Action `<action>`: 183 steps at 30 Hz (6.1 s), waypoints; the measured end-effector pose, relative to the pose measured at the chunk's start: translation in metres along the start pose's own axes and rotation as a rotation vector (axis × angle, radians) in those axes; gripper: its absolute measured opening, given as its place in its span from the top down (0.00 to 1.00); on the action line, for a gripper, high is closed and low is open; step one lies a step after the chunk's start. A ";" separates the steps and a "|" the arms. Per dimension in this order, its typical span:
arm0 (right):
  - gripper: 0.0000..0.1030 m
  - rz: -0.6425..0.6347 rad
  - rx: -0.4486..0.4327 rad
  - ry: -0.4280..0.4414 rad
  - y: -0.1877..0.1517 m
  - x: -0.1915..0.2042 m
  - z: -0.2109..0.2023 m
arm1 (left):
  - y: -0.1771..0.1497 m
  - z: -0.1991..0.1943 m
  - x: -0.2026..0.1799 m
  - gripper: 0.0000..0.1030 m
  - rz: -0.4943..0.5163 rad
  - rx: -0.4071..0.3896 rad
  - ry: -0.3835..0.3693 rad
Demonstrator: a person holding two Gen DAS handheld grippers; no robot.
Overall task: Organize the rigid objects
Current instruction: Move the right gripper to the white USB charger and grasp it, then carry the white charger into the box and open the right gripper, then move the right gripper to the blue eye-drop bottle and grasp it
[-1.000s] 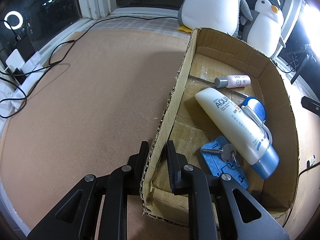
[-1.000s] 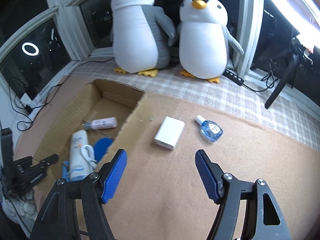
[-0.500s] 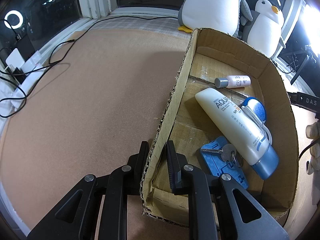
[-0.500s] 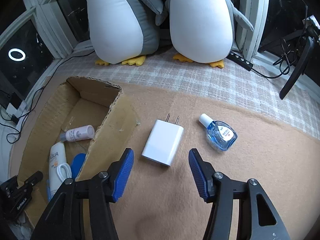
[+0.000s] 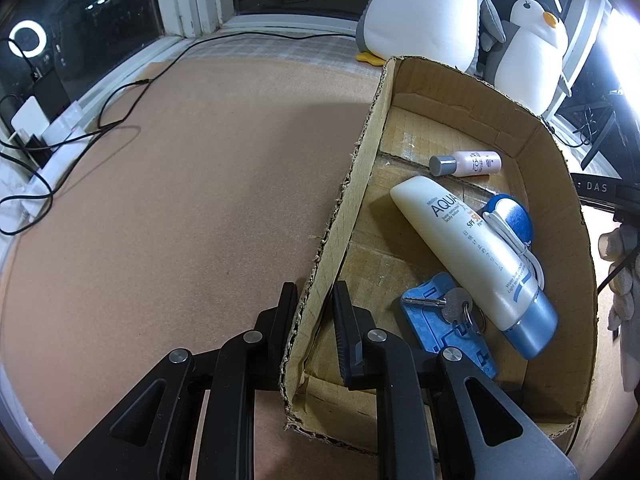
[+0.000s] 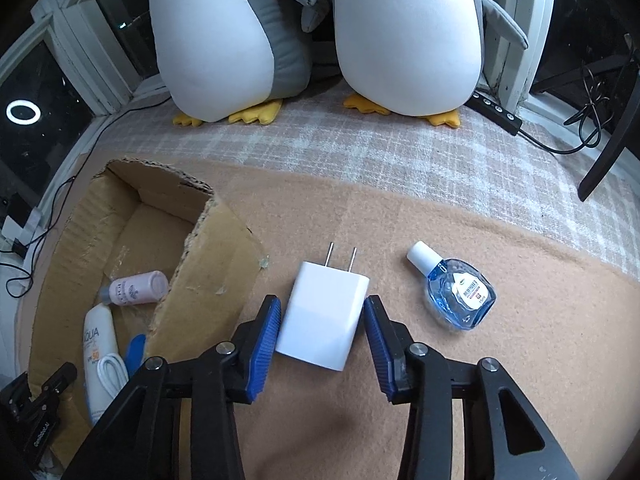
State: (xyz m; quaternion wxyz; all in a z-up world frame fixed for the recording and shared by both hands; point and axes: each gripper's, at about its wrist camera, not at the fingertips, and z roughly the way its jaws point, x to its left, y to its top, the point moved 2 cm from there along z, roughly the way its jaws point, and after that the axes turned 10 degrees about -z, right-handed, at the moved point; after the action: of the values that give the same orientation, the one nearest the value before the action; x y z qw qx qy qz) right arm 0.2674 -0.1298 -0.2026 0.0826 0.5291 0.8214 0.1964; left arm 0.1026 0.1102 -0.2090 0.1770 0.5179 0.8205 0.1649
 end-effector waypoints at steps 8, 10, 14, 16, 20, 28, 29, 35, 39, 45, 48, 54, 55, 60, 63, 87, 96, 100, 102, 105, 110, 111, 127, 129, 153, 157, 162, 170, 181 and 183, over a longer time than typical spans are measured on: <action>0.68 -0.037 0.018 -0.032 0.001 0.002 0.001 | 0.000 0.000 0.000 0.85 0.000 0.000 0.000; 0.69 -0.042 0.019 -0.034 -0.001 0.001 0.000 | 0.000 0.000 0.000 0.85 -0.001 0.000 0.000; 0.69 -0.038 0.015 -0.038 -0.005 0.000 -0.002 | 0.000 0.000 -0.001 0.85 -0.001 0.000 0.000; 0.69 -0.031 0.009 -0.035 -0.009 -0.002 -0.006 | 0.000 0.000 -0.001 0.85 0.000 0.000 0.000; 0.69 -0.020 -0.009 -0.033 -0.017 -0.003 -0.019 | 0.000 0.000 0.000 0.85 -0.001 -0.001 0.001; 0.69 -0.022 -0.066 -0.016 -0.030 0.005 -0.054 | -0.001 0.000 0.000 0.85 -0.002 -0.003 0.001; 0.69 -0.027 -0.076 -0.010 -0.031 0.009 -0.061 | -0.001 0.000 0.000 0.85 -0.001 -0.003 0.001; 0.69 -0.073 -0.127 0.038 -0.031 0.037 -0.091 | -0.002 0.000 0.001 0.85 -0.002 -0.003 0.001; 0.69 -0.121 -0.150 0.071 -0.032 0.062 -0.107 | -0.001 0.000 0.001 0.85 -0.001 -0.004 0.001; 0.69 -0.202 -0.158 0.131 -0.038 0.105 -0.118 | -0.001 0.000 0.000 0.85 -0.002 -0.006 0.000; 0.69 -0.245 -0.148 0.151 -0.044 0.125 -0.119 | -0.001 0.001 0.000 0.85 -0.003 -0.006 -0.001; 0.69 -0.316 -0.108 0.179 -0.061 0.154 -0.106 | -0.001 0.001 0.000 0.85 -0.003 -0.007 -0.001; 0.69 -0.325 -0.101 0.182 -0.064 0.157 -0.104 | -0.001 0.000 0.000 0.85 -0.003 -0.006 -0.001; 0.69 -0.359 -0.079 0.184 -0.072 0.168 -0.095 | -0.001 0.000 0.000 0.85 -0.003 -0.006 -0.001; 0.69 -0.365 -0.068 0.188 -0.076 0.170 -0.091 | -0.001 0.000 0.000 0.85 -0.003 -0.006 -0.001; 0.53 -0.417 -0.063 0.150 -0.081 0.181 -0.084 | -0.002 0.000 0.000 0.85 -0.002 -0.007 0.000; 0.46 -0.423 -0.079 0.130 -0.079 0.181 -0.089 | -0.002 0.000 0.000 0.85 -0.002 -0.008 0.000; 0.45 -0.424 -0.084 0.124 -0.078 0.179 -0.091 | -0.002 0.000 0.000 0.85 -0.002 -0.008 0.000; 0.45 -0.421 -0.087 0.122 -0.077 0.177 -0.092 | -0.002 0.000 0.000 0.85 -0.002 -0.008 0.000; 0.43 -0.416 -0.092 0.118 -0.077 0.175 -0.094 | -0.002 0.001 0.000 0.85 -0.002 -0.008 0.000; 0.43 -0.412 -0.112 0.093 -0.076 0.171 -0.102 | -0.002 0.000 0.000 0.85 -0.002 -0.008 0.000; 0.43 -0.411 -0.115 0.088 -0.075 0.170 -0.103 | -0.002 0.000 0.000 0.85 -0.002 -0.008 0.001; 0.43 -0.300 -0.159 0.003 -0.055 0.103 -0.113 | -0.001 0.000 -0.001 0.84 0.002 -0.008 0.007; 0.43 -0.283 -0.161 -0.011 -0.054 0.092 -0.113 | -0.001 0.000 -0.001 0.84 0.003 -0.007 0.008; 0.43 -0.068 -0.113 -0.092 -0.023 -0.048 -0.054 | -0.001 0.000 -0.001 0.84 0.003 -0.007 0.010; 0.43 -0.059 -0.098 -0.091 -0.016 -0.055 -0.039 | -0.001 0.000 -0.001 0.84 0.003 -0.007 0.010; 0.43 -0.067 -0.085 -0.099 -0.010 -0.058 -0.026 | -0.001 0.000 -0.001 0.84 0.003 -0.007 0.010; 0.43 -0.074 -0.079 -0.099 0.000 -0.064 -0.012 | -0.001 0.000 -0.001 0.84 0.003 -0.007 0.011; 0.55 -0.100 -0.053 -0.070 0.000 -0.055 0.001 | -0.001 0.000 -0.002 0.84 0.003 -0.007 0.011; 0.60 -0.100 -0.050 -0.062 -0.001 -0.054 0.001 | 0.000 0.000 -0.002 0.85 0.003 -0.007 0.011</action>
State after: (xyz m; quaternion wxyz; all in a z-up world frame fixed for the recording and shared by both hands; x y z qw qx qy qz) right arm 0.2899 -0.1787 -0.2076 0.1310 0.4911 0.8386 0.1960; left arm 0.1032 0.1086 -0.2094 0.1742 0.5176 0.8201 0.1710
